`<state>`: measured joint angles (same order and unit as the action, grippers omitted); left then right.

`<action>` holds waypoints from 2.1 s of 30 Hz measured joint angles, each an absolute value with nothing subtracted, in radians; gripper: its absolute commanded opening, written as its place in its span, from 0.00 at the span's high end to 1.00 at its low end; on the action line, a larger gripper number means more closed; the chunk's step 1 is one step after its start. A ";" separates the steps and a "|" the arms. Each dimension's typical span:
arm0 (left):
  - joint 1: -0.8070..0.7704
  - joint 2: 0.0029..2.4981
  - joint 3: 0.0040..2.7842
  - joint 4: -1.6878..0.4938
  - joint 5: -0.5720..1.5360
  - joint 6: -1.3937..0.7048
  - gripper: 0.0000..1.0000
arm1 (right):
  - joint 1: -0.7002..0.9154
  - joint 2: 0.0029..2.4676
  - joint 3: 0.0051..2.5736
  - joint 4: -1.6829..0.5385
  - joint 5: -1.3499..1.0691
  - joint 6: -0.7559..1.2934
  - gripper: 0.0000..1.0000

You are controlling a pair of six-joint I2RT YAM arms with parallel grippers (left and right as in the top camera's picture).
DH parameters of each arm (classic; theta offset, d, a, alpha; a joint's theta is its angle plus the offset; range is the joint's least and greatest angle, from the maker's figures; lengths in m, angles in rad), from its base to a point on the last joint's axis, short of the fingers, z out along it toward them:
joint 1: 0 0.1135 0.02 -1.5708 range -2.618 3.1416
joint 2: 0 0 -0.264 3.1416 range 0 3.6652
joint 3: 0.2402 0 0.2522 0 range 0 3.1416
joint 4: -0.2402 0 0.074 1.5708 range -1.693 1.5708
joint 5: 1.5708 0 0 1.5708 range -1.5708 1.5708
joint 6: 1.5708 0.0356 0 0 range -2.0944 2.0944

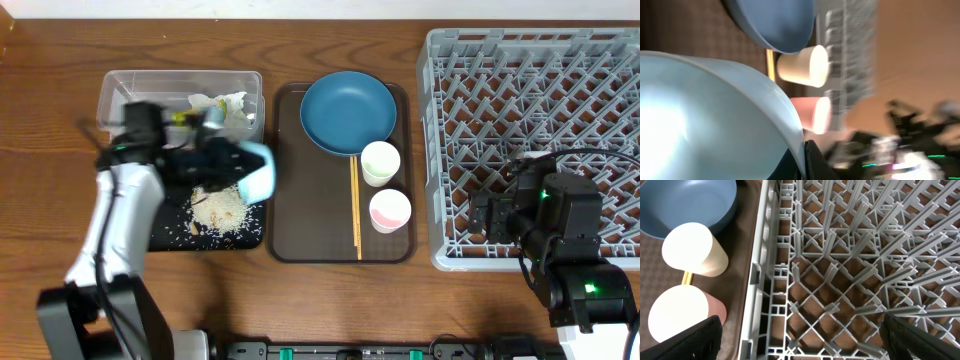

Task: Sort waste into correct bins and load items into the dishwasher rack
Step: 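Carry the emptied bowl back and set it on the brown tray, then grasp the pink cup with the left gripper and lift it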

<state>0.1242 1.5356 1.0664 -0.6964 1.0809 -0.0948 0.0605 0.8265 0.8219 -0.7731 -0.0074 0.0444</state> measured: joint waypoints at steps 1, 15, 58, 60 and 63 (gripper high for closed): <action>0.077 1.521 1.073 -0.681 1.030 -0.102 0.94 | 0.060 0.826 0.822 -0.773 -0.007 0.044 0.01; -0.456 1.645 1.081 -0.528 0.374 -0.165 0.94 | 0.060 0.826 0.822 -0.773 -0.007 0.044 0.01; -0.729 1.762 1.081 -0.408 0.263 -0.239 0.86 | 0.060 0.826 0.822 -0.776 -0.007 0.044 0.01; -0.729 1.773 1.081 -0.412 0.261 -0.250 0.92 | 0.060 0.826 0.822 -0.780 -0.007 0.044 0.01; -0.729 1.771 1.081 -0.411 0.259 -0.260 0.94 | 0.060 0.826 0.822 -0.782 -0.007 0.044 0.01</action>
